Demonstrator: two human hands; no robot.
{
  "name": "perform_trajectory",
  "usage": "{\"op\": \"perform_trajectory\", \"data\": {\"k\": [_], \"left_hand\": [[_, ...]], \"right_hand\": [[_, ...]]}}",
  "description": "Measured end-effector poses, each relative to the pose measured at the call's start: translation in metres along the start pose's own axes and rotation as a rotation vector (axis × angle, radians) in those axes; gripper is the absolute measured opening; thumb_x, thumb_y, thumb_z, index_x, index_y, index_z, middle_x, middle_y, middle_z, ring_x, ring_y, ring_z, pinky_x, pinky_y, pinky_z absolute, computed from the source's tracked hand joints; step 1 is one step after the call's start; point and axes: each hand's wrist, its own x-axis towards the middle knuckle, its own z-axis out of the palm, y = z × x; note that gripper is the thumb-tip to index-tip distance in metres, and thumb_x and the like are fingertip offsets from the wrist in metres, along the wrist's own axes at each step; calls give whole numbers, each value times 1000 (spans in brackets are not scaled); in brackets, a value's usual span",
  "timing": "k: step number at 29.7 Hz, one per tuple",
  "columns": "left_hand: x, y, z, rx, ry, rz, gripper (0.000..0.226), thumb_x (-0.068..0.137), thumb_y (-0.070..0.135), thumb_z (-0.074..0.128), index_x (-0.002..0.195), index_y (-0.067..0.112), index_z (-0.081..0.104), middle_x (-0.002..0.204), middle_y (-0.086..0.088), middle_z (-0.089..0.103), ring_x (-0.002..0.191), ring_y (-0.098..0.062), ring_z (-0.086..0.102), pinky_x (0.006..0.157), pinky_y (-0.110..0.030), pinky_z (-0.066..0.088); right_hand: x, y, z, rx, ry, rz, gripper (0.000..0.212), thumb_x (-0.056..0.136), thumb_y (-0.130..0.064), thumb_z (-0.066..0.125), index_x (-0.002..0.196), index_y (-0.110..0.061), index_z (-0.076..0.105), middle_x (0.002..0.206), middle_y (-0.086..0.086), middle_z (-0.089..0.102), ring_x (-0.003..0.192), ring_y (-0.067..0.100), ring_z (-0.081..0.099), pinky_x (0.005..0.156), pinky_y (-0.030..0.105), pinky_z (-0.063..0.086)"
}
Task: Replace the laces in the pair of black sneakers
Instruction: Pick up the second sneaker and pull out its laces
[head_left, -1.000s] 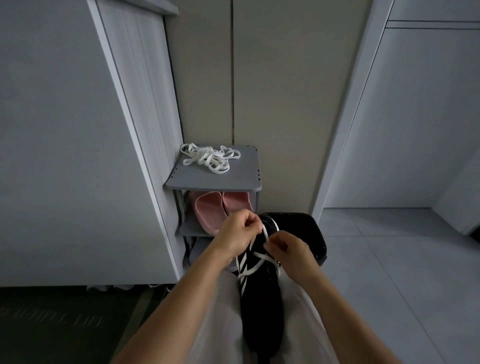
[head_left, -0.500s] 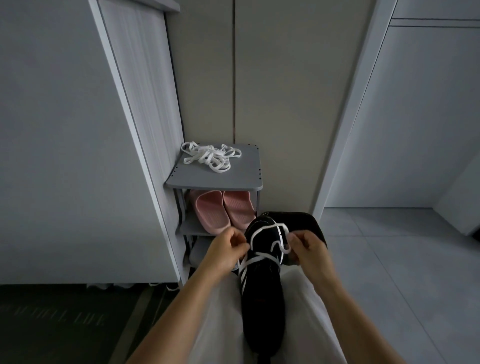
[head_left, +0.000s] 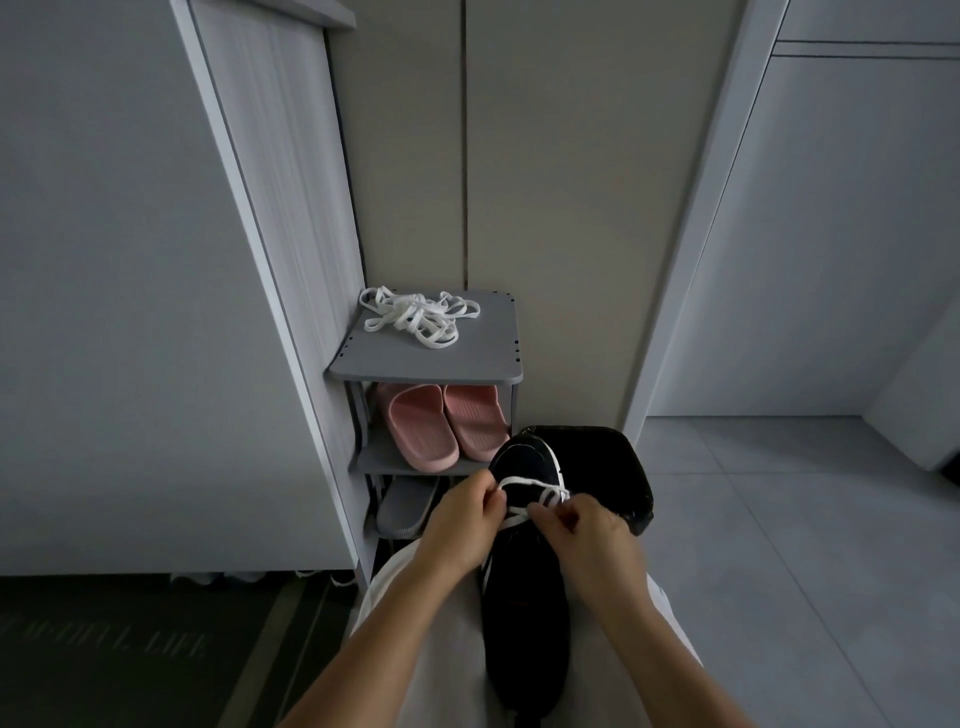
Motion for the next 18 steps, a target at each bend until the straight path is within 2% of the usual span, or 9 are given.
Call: {"op": "perform_trajectory", "data": {"k": [2, 5, 8, 11, 13, 16, 18], "left_hand": [[-1, 0, -1, -62, 22, -25, 33, 93, 17, 49, 64, 24, 36, 61, 8, 44, 58, -7, 43, 59, -25, 30], [-2, -2, -4, -132, 55, -62, 32, 93, 14, 50, 63, 19, 39, 56, 7, 43, 54, -7, 41, 53, -21, 30], [1, 2, -25, -314, 165, -152, 30, 93, 11, 48, 63, 13, 42, 50, 3, 42, 48, -12, 38, 53, -27, 32], [11, 3, -71, -523, 375, -211, 29, 91, 6, 45, 63, 11, 45, 45, 0, 43, 40, -8, 39, 45, -21, 34], [16, 5, -90, -514, 375, -188, 26, 92, 9, 46, 67, 11, 47, 53, -3, 48, 47, -12, 42, 50, -24, 36], [12, 11, -75, -446, 166, -193, 17, 94, 24, 49, 80, 15, 48, 73, -2, 58, 57, -9, 52, 50, -17, 39], [5, 10, -53, -349, 36, -224, 21, 92, 33, 51, 80, 16, 47, 74, -1, 58, 57, -8, 51, 48, -14, 39]], "right_hand": [[6, -5, 0, 101, 36, 56, 30, 86, -46, 58, 97, -18, 57, 88, -8, 57, 89, 16, 59, 70, 28, 41], [14, -8, 4, 201, 79, -52, 16, 90, -27, 59, 87, -11, 60, 74, -3, 61, 71, 16, 59, 64, 30, 47], [23, 1, -4, 402, 146, -31, 19, 91, -18, 57, 73, -13, 58, 60, -1, 56, 54, 13, 51, 52, 24, 43], [39, 12, -38, 692, 348, 87, 15, 91, -10, 54, 77, -10, 58, 60, 3, 54, 43, 4, 47, 40, 18, 38], [45, 14, -65, 835, 400, 96, 14, 93, -7, 51, 80, -8, 57, 64, 4, 57, 44, 4, 47, 38, 13, 36], [43, 12, -72, 765, 178, 97, 18, 94, -11, 50, 79, -7, 58, 68, 5, 62, 54, 13, 49, 46, 19, 39], [35, 15, -55, 637, -10, 108, 22, 94, -15, 52, 74, -7, 58, 65, 5, 63, 52, 13, 50, 46, 21, 36]]}}
